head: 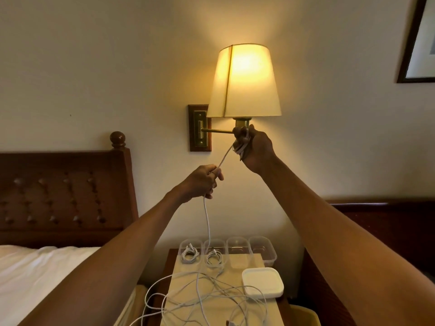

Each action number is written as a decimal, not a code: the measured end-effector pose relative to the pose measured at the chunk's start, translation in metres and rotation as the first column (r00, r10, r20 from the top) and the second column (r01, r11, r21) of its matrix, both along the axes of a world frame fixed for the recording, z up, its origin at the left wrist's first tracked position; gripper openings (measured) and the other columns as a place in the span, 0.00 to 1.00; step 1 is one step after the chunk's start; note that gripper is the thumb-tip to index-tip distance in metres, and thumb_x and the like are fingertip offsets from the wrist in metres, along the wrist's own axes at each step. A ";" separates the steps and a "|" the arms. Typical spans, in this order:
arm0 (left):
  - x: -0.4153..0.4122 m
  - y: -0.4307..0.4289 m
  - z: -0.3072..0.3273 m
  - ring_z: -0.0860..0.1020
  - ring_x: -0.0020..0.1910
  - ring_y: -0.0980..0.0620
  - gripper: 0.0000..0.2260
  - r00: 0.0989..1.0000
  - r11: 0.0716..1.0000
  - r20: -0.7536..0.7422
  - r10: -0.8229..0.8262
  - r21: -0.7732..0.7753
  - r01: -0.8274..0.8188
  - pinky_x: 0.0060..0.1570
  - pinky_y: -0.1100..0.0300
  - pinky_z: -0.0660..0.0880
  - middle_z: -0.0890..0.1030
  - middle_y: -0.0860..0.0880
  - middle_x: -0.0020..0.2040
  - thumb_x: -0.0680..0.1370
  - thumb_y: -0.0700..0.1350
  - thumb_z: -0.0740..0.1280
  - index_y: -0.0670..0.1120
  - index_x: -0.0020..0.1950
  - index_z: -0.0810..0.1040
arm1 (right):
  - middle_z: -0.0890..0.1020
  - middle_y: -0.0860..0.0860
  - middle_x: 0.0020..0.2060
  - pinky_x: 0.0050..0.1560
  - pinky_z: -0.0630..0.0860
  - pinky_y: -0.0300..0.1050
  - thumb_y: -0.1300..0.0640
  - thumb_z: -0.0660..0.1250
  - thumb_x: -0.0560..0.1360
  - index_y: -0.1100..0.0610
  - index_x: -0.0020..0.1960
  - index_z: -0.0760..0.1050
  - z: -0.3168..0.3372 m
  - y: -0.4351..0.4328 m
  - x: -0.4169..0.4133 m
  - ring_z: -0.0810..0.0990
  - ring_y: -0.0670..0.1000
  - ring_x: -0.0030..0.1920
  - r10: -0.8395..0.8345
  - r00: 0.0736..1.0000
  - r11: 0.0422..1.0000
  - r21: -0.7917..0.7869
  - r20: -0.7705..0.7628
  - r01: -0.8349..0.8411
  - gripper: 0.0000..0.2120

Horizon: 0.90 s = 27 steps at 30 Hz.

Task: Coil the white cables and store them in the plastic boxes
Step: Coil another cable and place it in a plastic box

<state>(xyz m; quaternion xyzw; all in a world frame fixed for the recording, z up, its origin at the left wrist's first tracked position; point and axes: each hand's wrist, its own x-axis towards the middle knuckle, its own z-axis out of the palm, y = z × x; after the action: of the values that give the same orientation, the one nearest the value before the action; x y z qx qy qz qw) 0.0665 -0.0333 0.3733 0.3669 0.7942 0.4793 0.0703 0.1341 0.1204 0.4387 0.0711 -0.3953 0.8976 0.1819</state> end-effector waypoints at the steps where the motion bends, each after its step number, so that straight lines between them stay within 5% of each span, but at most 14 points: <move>1: 0.000 -0.002 -0.001 0.73 0.31 0.52 0.13 1.000 0.999 -0.016 0.009 -0.033 -0.010 0.37 0.53 0.78 0.72 0.45 0.36 0.86 0.47 0.54 0.43 0.54 0.76 | 0.82 0.56 0.43 0.38 0.76 0.39 0.56 0.53 0.84 0.63 0.63 0.69 -0.001 0.001 -0.001 0.76 0.46 0.32 -0.011 1.000 1.000 -0.003 -0.008 0.011 0.14; 4: 0.001 -0.007 -0.002 0.74 0.31 0.52 0.14 0.999 0.990 0.020 -0.035 -0.138 0.038 0.37 0.55 0.79 0.73 0.45 0.36 0.86 0.47 0.53 0.45 0.60 0.77 | 0.81 0.60 0.58 0.56 0.78 0.46 0.57 0.53 0.84 0.64 0.65 0.69 0.000 0.004 -0.004 0.83 0.54 0.51 -0.059 0.998 0.998 0.022 -0.032 0.060 0.15; 6: 0.007 -0.008 0.002 0.75 0.31 0.52 0.14 0.996 0.972 0.035 -0.082 -0.216 0.088 0.38 0.56 0.80 0.74 0.45 0.37 0.86 0.48 0.53 0.47 0.63 0.76 | 0.77 0.61 0.63 0.65 0.72 0.50 0.58 0.52 0.84 0.64 0.66 0.68 -0.002 0.004 -0.008 0.78 0.59 0.62 -0.115 0.993 0.989 0.092 -0.017 0.116 0.15; 10: 0.020 -0.003 0.020 0.73 0.32 0.53 0.13 0.991 0.948 -0.077 -0.105 -0.309 0.076 0.33 0.61 0.76 0.74 0.47 0.37 0.85 0.47 0.56 0.48 0.65 0.77 | 0.69 0.62 0.70 0.71 0.65 0.52 0.57 0.52 0.84 0.65 0.69 0.66 -0.014 0.002 -0.019 0.69 0.60 0.71 -0.309 0.951 0.833 0.485 0.010 0.266 0.18; 15: 0.019 -0.004 0.039 0.74 0.34 0.55 0.11 0.920 0.959 -0.382 -0.084 -0.283 -0.030 0.32 0.65 0.69 0.77 0.53 0.38 0.83 0.44 0.62 0.43 0.60 0.81 | 0.75 0.67 0.59 0.63 0.73 0.56 0.57 0.55 0.84 0.68 0.62 0.70 -0.032 0.005 -0.022 0.75 0.63 0.61 -0.452 0.891 0.518 0.801 -0.042 0.300 0.16; 18: 0.012 -0.007 0.049 0.77 0.41 0.57 0.10 0.843 0.968 -0.537 -0.042 -0.230 -0.098 0.36 0.66 0.67 0.82 0.51 0.44 0.81 0.45 0.66 0.44 0.57 0.83 | 0.76 0.58 0.44 0.41 0.74 0.40 0.59 0.56 0.83 0.65 0.54 0.72 -0.041 0.005 -0.019 0.76 0.51 0.44 -0.417 0.907 0.388 0.891 -0.059 0.236 0.10; 23: -0.003 -0.013 0.066 0.78 0.49 0.56 0.07 0.780 0.978 -0.622 0.075 -0.108 -0.180 0.41 0.69 0.68 0.83 0.49 0.51 0.79 0.44 0.70 0.44 0.54 0.84 | 0.76 0.57 0.41 0.36 0.73 0.32 0.61 0.55 0.83 0.60 0.44 0.71 -0.048 0.012 -0.015 0.80 0.48 0.42 -0.275 0.961 0.316 0.947 0.036 0.054 0.11; 27: -0.014 -0.017 0.076 0.79 0.52 0.54 0.06 0.760 0.977 -0.641 0.112 -0.068 -0.202 0.48 0.63 0.73 0.84 0.48 0.50 0.77 0.44 0.72 0.44 0.52 0.85 | 0.78 0.61 0.49 0.48 0.77 0.42 0.60 0.51 0.84 0.69 0.53 0.73 -0.053 0.015 -0.011 0.80 0.53 0.43 -0.100 0.988 0.431 0.900 0.117 -0.063 0.15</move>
<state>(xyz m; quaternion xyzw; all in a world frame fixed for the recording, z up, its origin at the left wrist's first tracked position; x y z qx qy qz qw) 0.0523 -0.0504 0.4497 0.4333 0.8293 0.2782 -0.2171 0.1230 0.1356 0.3860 0.0839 -0.8263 0.5488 0.0951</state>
